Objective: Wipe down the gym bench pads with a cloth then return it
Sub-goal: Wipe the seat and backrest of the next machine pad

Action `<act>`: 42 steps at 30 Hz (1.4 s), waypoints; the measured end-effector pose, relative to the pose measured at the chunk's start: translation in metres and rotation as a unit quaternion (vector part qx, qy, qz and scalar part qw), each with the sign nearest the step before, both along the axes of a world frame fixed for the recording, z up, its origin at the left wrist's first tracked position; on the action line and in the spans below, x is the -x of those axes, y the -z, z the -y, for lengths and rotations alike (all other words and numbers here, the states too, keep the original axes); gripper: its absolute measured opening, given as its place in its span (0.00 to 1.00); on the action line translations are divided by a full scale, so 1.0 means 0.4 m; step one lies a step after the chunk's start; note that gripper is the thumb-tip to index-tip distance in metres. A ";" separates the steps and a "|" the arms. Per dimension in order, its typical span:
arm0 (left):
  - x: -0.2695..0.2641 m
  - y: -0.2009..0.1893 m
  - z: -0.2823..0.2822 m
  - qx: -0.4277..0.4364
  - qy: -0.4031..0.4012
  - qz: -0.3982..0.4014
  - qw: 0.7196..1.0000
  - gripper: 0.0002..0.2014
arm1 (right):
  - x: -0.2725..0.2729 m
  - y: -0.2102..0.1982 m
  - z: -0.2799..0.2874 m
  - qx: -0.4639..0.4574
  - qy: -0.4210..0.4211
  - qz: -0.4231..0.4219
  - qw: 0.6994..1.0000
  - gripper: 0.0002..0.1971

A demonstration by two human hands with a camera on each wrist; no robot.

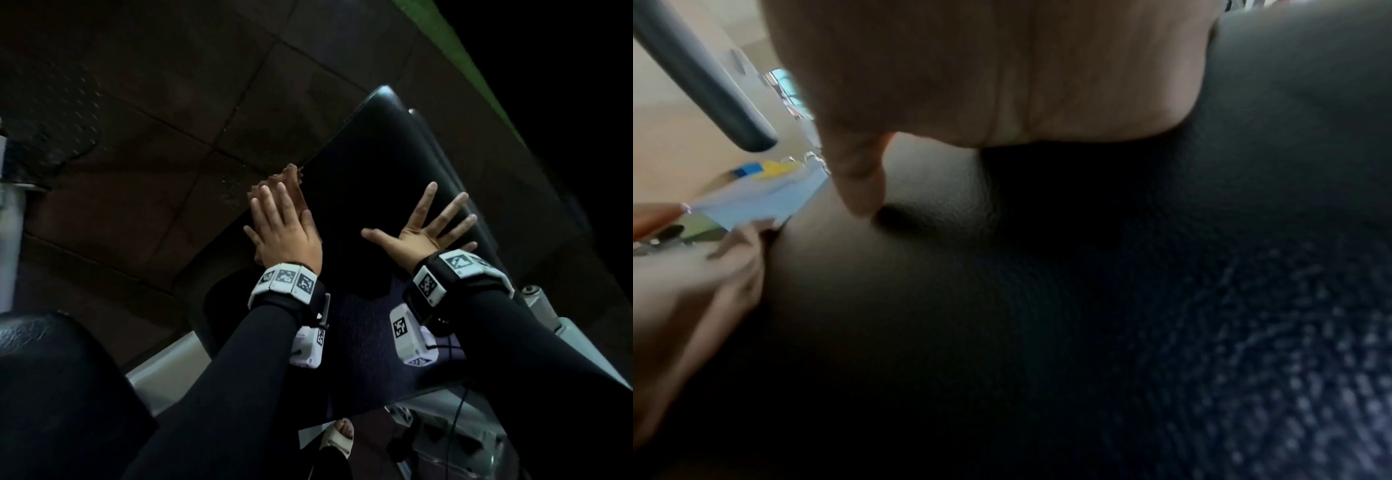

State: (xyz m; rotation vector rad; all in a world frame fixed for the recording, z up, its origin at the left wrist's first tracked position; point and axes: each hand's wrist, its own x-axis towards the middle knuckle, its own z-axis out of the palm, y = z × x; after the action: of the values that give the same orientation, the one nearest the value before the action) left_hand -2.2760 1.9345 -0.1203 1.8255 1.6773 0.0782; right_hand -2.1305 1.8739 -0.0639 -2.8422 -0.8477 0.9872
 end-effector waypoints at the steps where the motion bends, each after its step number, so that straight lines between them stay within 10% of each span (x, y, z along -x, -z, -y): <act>1: -0.008 0.002 -0.027 -0.001 0.004 0.001 1.000 0.31 | -0.001 0.001 -0.001 0.006 -0.002 0.003 1.000 0.64; 15: -0.153 -0.052 -0.346 0.149 0.145 0.133 0.969 0.22 | 0.016 0.001 -0.002 -0.013 -0.040 0.042 0.998 0.56; 27: -0.240 -0.088 -0.358 0.117 0.202 0.173 0.957 0.22 | -0.008 0.036 -0.006 -0.087 -0.051 0.127 0.987 0.53; 34: -0.240 -0.091 -0.346 0.089 0.185 0.157 0.966 0.22 | -0.015 0.065 0.020 -0.027 -0.052 0.000 0.998 0.41; 42: -0.126 -0.047 -0.276 0.073 0.132 0.100 0.983 0.21 | -0.019 0.034 0.000 0.029 -0.016 -0.025 0.999 0.58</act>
State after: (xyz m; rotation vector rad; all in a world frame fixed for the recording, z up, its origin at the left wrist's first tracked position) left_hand -2.2254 2.0451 -0.1016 1.8455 1.2592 0.0228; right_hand -2.1227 1.8739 -0.0777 -2.8457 -0.8769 1.1003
